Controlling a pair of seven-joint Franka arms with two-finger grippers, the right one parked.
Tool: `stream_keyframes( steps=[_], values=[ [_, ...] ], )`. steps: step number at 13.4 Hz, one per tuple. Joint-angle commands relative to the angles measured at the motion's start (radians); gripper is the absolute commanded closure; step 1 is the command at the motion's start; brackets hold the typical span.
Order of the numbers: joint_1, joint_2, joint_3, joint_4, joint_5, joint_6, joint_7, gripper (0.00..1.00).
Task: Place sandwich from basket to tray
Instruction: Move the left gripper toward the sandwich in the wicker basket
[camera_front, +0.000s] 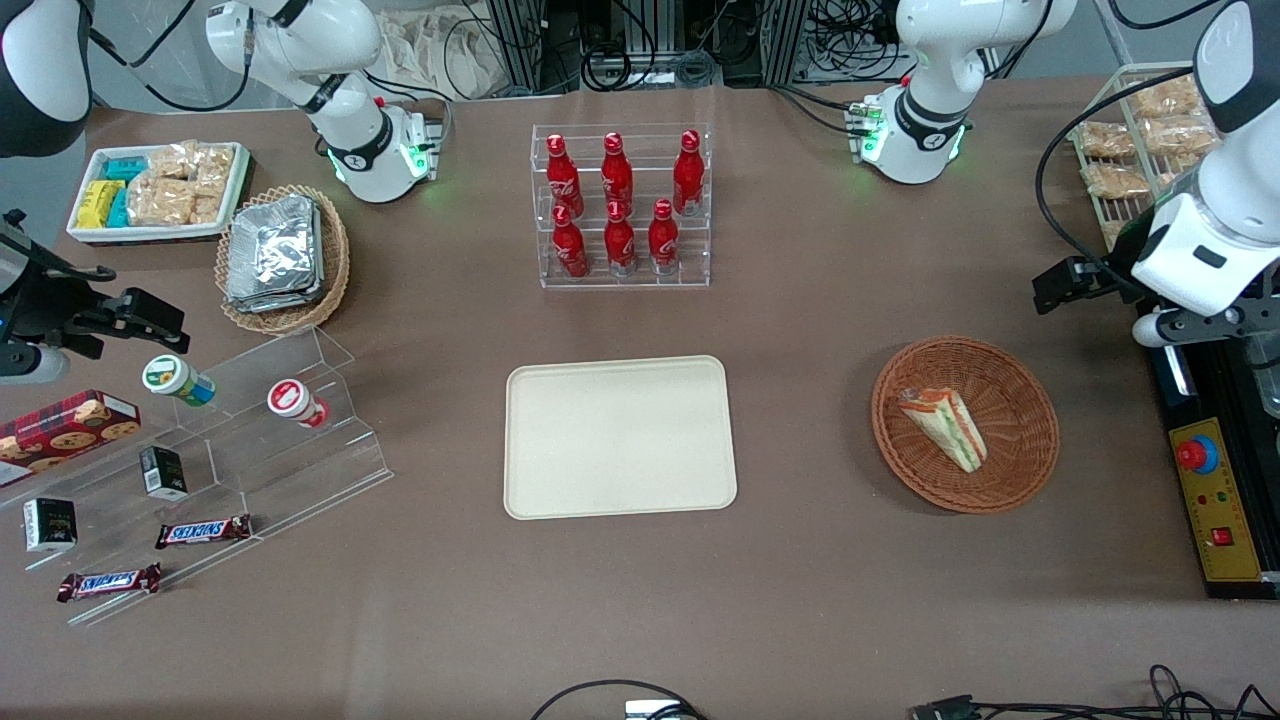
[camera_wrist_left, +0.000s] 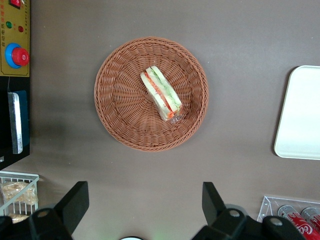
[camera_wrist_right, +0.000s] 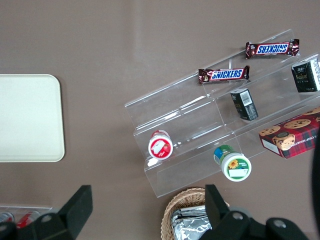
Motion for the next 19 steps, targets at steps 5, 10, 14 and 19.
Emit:
stream_keyframes(
  steps=[5, 10, 14, 19],
  values=[
    [0.004, -0.019, -0.006, -0.020, -0.008, 0.001, 0.008, 0.00],
    [0.016, -0.010, -0.003, -0.017, -0.015, -0.003, -0.006, 0.00],
    [0.026, 0.070, -0.003, -0.014, -0.015, 0.035, -0.073, 0.00],
    [0.018, 0.238, -0.006, -0.023, -0.017, 0.174, -0.188, 0.00]
  ],
)
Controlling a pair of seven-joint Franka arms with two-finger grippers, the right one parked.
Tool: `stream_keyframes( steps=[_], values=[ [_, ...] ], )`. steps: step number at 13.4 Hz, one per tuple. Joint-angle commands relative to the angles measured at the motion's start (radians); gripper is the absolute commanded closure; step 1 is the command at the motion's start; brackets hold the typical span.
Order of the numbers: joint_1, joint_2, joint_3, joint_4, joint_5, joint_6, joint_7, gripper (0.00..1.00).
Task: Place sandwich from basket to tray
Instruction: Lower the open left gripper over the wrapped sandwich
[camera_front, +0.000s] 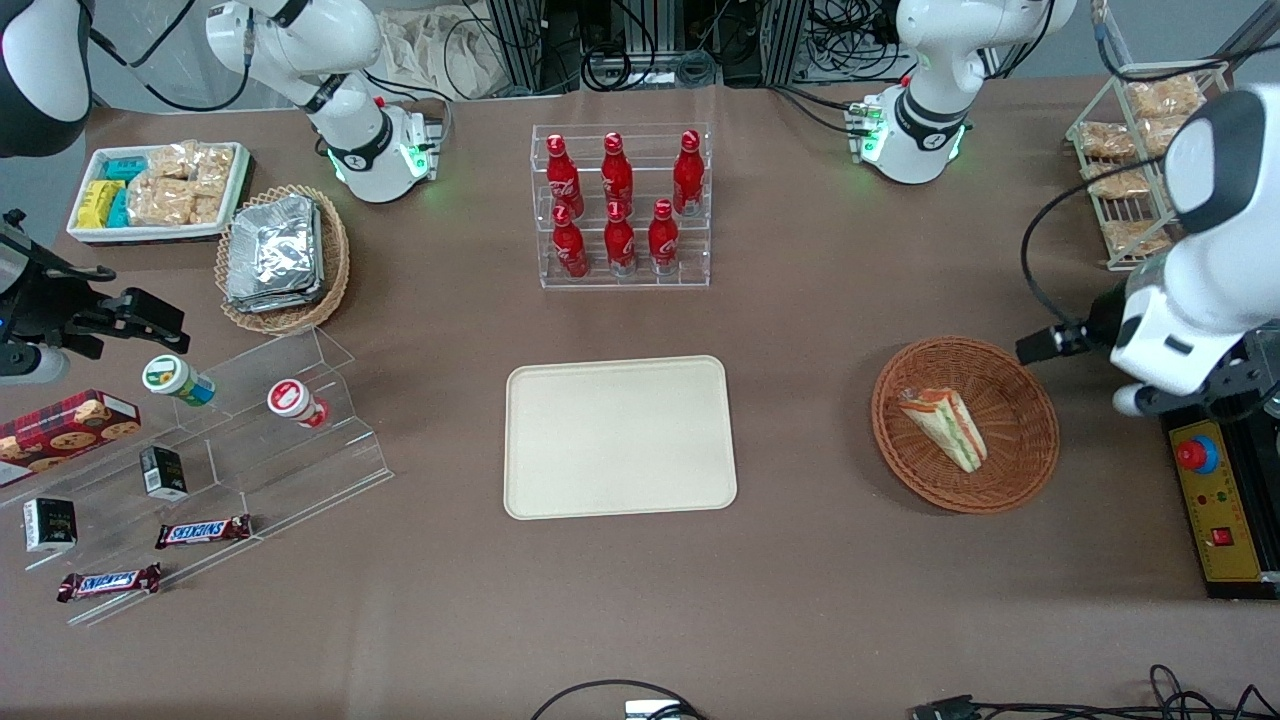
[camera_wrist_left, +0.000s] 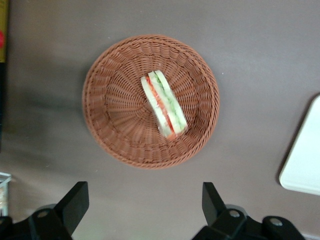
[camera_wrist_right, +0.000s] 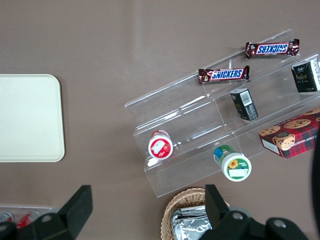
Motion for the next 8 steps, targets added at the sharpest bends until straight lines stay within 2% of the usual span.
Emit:
stream_keyframes(
  steps=[1, 5, 8],
  values=[
    [-0.011, 0.096, -0.007, 0.006, -0.006, 0.070, -0.119, 0.00],
    [-0.028, 0.224, -0.011, 0.003, 0.007, 0.154, -0.225, 0.00],
    [-0.023, 0.283, -0.009, -0.049, 0.005, 0.260, -0.233, 0.00]
  ],
)
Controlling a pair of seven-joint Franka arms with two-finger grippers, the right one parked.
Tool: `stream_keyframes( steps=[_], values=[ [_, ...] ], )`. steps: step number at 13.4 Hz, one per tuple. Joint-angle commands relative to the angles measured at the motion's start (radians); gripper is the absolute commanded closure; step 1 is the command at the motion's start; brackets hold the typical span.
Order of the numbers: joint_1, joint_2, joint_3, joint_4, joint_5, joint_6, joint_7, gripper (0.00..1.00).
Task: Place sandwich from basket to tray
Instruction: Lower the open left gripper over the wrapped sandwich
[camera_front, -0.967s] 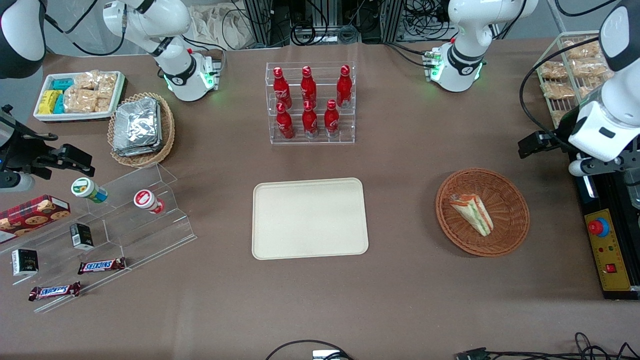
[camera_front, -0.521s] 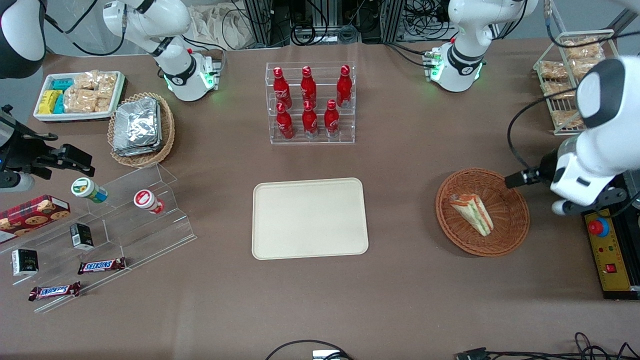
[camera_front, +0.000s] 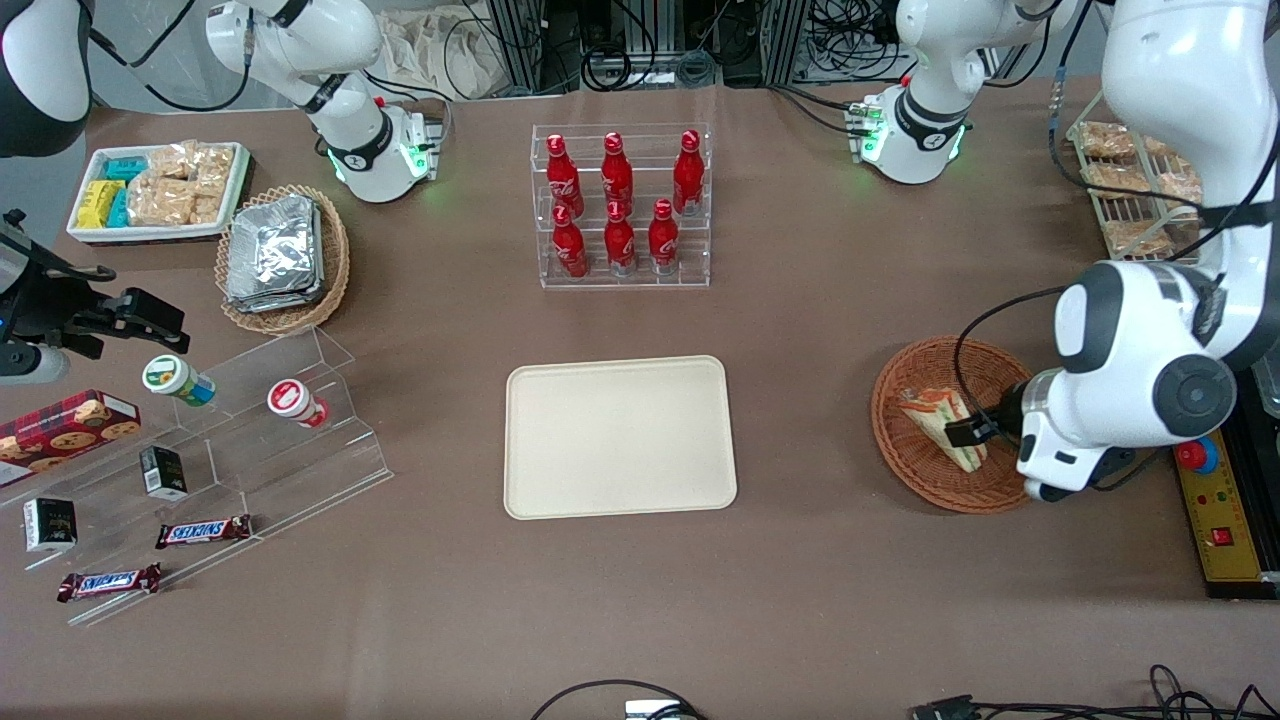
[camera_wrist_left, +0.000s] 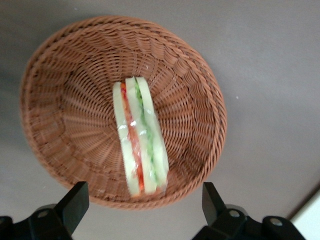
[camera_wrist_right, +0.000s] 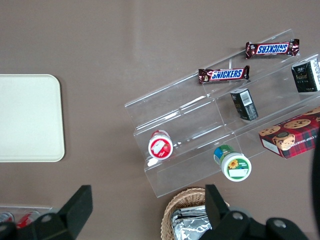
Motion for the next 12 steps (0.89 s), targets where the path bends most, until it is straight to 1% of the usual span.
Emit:
stream_keyframes(
  steps=[1, 4, 7, 8, 9, 10, 12],
  values=[
    [0.003, 0.027, 0.001, -0.063, 0.007, 0.103, -0.037, 0.00],
    [0.009, 0.044, 0.002, -0.145, 0.007, 0.221, -0.048, 0.00],
    [0.014, 0.058, 0.005, -0.194, 0.007, 0.287, -0.054, 0.00],
    [0.015, 0.059, 0.005, -0.205, 0.007, 0.297, -0.054, 0.03],
    [0.015, 0.061, 0.005, -0.214, 0.007, 0.315, -0.054, 0.33],
    [0.014, 0.059, 0.005, -0.222, 0.007, 0.323, -0.060, 0.51],
    [0.014, 0.053, 0.005, -0.222, 0.010, 0.321, -0.056, 0.71]
  ],
)
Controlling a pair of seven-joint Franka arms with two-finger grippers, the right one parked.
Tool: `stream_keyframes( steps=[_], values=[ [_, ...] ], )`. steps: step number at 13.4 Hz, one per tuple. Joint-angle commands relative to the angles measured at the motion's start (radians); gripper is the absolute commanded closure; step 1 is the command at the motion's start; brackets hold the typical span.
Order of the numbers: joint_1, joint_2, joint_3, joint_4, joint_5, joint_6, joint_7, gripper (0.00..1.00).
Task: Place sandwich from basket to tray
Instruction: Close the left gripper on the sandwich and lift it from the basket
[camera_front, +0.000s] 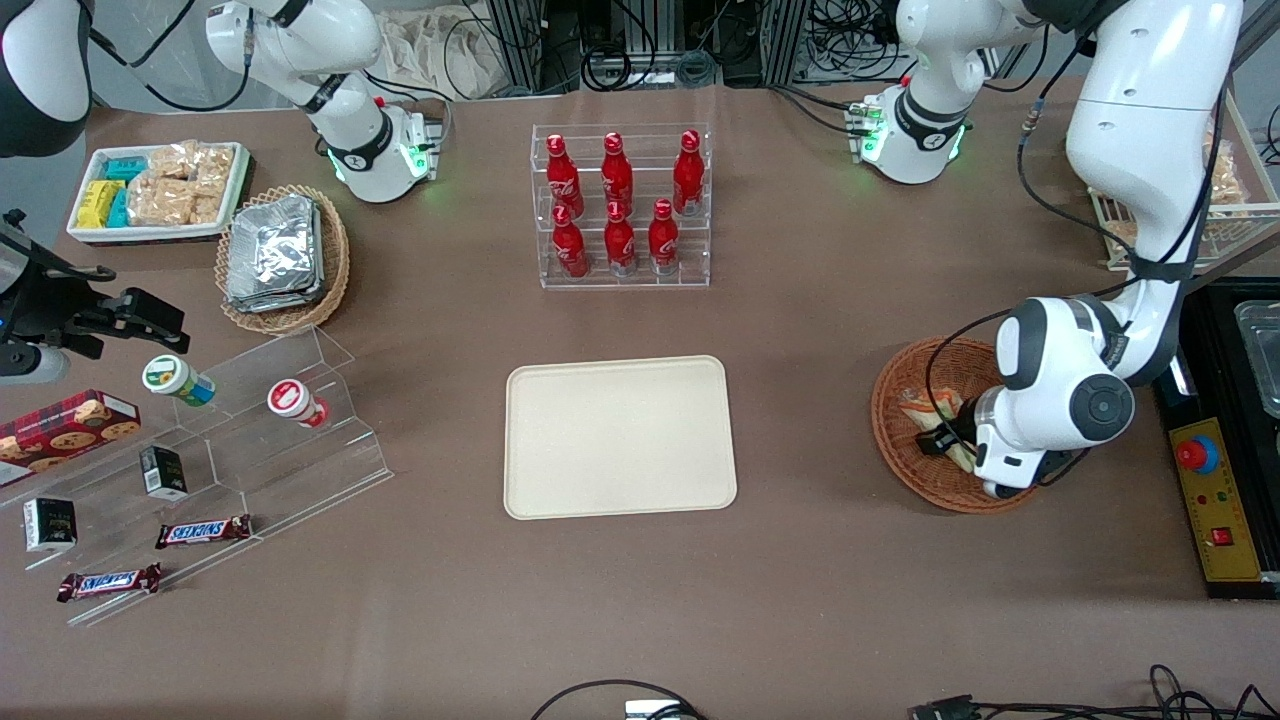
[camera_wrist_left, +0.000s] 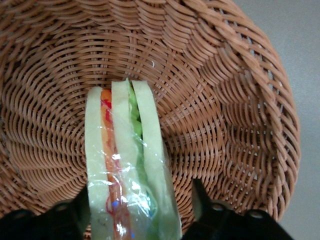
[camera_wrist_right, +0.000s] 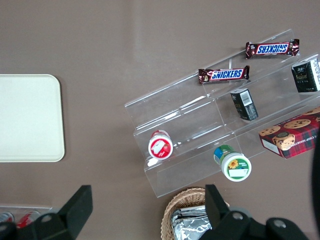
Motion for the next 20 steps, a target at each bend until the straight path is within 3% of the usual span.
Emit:
stream_keyframes(
  steps=[1, 3, 7, 11, 14, 20],
  values=[
    [0.002, -0.028, -0.007, -0.016, 0.013, 0.010, -0.005, 0.77],
    [-0.007, -0.068, -0.010, -0.015, 0.014, -0.018, 0.009, 0.87],
    [-0.009, -0.200, -0.030, 0.008, 0.019, -0.185, 0.231, 0.85],
    [-0.009, -0.220, -0.104, 0.069, 0.020, -0.250, 0.400, 0.81],
    [-0.030, -0.180, -0.199, 0.152, 0.028, -0.240, 0.423, 0.82],
    [-0.215, 0.039, -0.202, 0.416, 0.024, -0.250, 0.195, 0.82]
  ],
)
